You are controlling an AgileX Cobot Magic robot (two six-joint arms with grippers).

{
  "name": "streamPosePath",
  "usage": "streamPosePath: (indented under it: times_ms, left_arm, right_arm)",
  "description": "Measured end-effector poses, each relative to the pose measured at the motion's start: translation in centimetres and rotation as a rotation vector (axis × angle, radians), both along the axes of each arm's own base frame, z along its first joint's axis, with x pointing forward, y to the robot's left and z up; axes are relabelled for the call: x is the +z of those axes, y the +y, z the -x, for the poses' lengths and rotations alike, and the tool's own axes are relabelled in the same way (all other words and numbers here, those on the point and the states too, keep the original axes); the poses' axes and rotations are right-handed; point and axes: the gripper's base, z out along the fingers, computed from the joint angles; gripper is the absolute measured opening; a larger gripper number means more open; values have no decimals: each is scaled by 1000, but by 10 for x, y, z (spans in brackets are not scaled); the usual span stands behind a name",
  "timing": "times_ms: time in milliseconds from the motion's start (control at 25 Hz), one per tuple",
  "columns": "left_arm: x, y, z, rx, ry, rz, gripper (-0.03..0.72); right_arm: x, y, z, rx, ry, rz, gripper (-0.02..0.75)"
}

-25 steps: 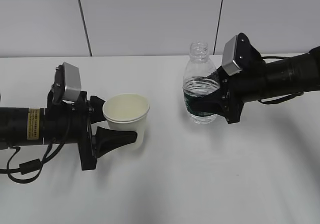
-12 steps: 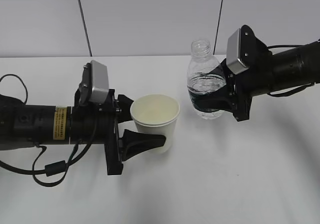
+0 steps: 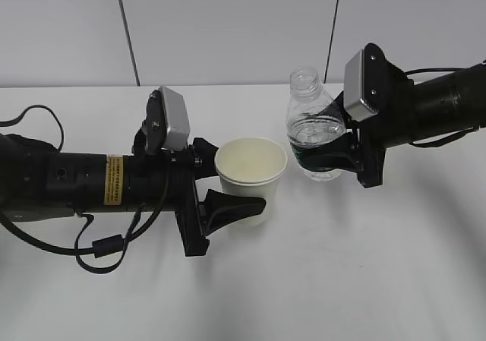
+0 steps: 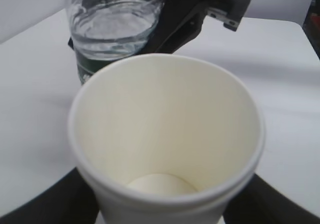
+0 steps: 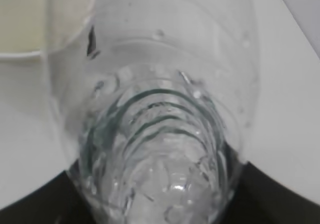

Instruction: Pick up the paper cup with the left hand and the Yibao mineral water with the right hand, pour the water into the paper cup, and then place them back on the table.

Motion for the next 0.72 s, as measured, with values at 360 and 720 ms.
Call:
streamPosePath:
  times_ms: [360, 720]
  left_arm:
    - [-27, -3, 0, -38, -17, 26, 429]
    - [-36, -3, -5, 16, -1, 69, 429]
  right_arm:
    - [-2, -2, -2, 0, -49, 48, 435]
    - [-3, -4, -4, 57, -167, 133, 435]
